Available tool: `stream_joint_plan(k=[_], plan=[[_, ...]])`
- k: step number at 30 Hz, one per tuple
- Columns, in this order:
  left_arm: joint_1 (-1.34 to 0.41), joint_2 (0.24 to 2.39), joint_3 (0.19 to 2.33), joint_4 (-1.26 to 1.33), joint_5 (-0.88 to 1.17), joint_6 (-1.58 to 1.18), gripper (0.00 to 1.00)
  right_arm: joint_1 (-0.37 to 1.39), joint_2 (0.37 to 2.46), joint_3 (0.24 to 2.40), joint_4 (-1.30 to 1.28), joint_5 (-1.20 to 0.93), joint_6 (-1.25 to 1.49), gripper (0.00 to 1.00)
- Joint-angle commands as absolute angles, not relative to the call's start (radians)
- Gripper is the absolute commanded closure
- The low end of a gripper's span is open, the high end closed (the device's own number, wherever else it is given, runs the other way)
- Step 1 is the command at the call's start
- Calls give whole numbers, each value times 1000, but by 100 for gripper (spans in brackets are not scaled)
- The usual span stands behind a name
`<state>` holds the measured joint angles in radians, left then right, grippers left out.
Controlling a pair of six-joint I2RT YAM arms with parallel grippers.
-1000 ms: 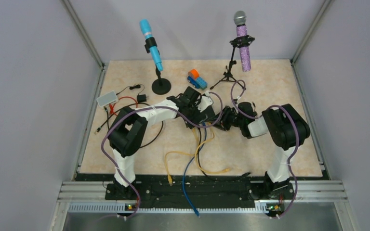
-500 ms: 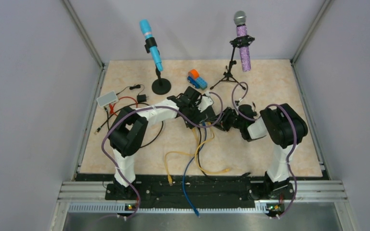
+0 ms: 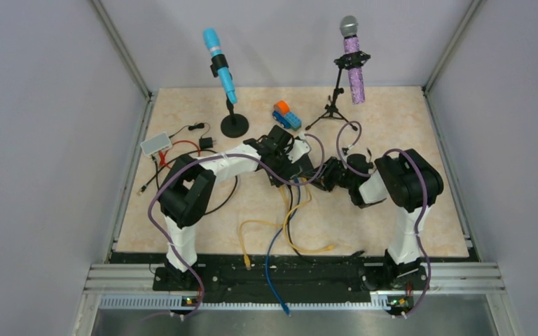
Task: Pull the plug from the switch port
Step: Pull the connector from the switch port.
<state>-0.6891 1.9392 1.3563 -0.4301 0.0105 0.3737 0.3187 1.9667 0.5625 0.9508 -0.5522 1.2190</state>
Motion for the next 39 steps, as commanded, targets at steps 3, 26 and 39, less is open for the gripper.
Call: stream_joint_plan(k=[3, 26, 39], plan=[[-695, 1953, 1382, -472, 41, 380, 6, 341, 1992, 551, 922, -499, 1201, 71], [-696, 1962, 1396, -489, 40, 381, 7, 356, 1994, 546, 935, -467, 1245, 65], [-698, 1967, 1393, -488, 45, 374, 7, 370, 2012, 467, 1087, -441, 1308, 66]])
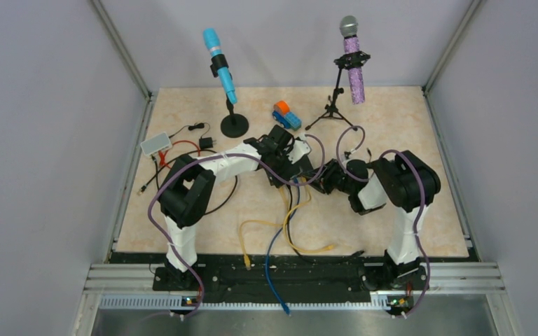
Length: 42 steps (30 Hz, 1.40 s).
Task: Pull the plug from the switch port
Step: Pull the connector from the switch port.
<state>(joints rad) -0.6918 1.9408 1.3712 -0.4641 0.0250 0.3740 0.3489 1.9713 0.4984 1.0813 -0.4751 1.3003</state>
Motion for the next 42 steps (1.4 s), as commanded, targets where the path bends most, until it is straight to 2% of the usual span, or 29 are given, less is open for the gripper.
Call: stream_joint_plan(k=[1, 16, 26, 30, 36, 42], plan=[[-698, 1965, 1393, -488, 47, 374, 7, 370, 2014, 466, 1094, -436, 1312, 66], [-698, 1964, 1394, -489, 43, 380, 8, 372, 2057, 482, 1144, -424, 1358, 70], [-699, 1968, 1395, -492, 45, 379, 8, 373, 2060, 474, 1153, -423, 1354, 78], [-700, 1968, 1391, -494, 55, 382, 8, 373, 2057, 482, 1152, -421, 1357, 65], [-701, 1966, 1391, -494, 60, 388, 8, 378, 2036, 523, 1037, -403, 1313, 64], [-703, 1972, 1390, -493, 48, 392, 8, 381, 1942, 539, 849, -349, 1181, 73]])
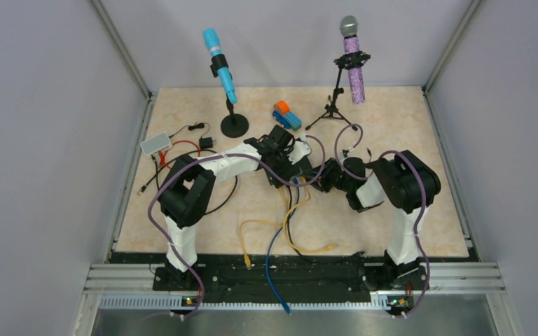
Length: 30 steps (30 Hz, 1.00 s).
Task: Pull the plug from the switch port
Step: Pull the connector from the switch port.
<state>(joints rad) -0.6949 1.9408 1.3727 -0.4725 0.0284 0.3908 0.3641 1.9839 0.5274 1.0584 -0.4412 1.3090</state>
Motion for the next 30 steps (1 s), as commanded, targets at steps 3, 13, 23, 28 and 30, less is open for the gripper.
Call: stream_joint_plan(k=[3, 13, 23, 28, 30], plan=[[-709, 1974, 1392, -493, 57, 387, 8, 382, 1946, 540, 858, -360, 1176, 75], [-712, 1970, 1378, -489, 42, 379, 9, 381, 1997, 531, 967, -398, 1239, 91], [-709, 2001, 1403, -493, -83, 332, 8, 380, 1938, 564, 776, -404, 1118, 100], [-705, 1998, 1400, -486, -84, 313, 9, 380, 1898, 561, 680, -403, 1038, 100], [-703, 1996, 1400, -476, -86, 304, 9, 380, 1886, 560, 653, -403, 1015, 100]])
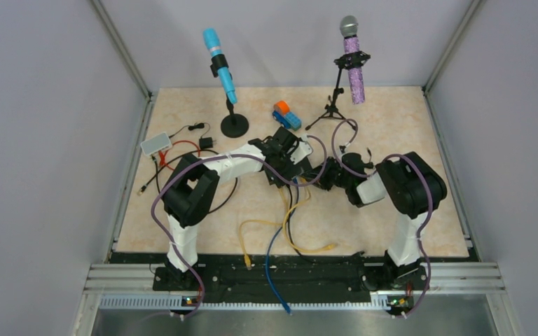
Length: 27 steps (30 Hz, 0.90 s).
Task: Pull the plug from the switch port
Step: Pull the connector from the switch port.
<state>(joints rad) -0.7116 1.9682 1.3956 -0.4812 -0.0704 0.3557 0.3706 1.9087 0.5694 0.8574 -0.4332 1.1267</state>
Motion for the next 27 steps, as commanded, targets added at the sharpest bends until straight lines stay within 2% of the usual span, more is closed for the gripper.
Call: stream_joint_plan(k=[1, 20, 27], plan=[[-703, 1997, 1402, -474, -89, 301, 9, 380, 1880, 557, 642, -401, 1005, 100], [-684, 1967, 1367, -460, -79, 300, 15, 379, 1839, 537, 573, -399, 954, 100], [-684, 1923, 1345, -432, -73, 281, 13, 357, 1623, 451, 600, -384, 924, 100]])
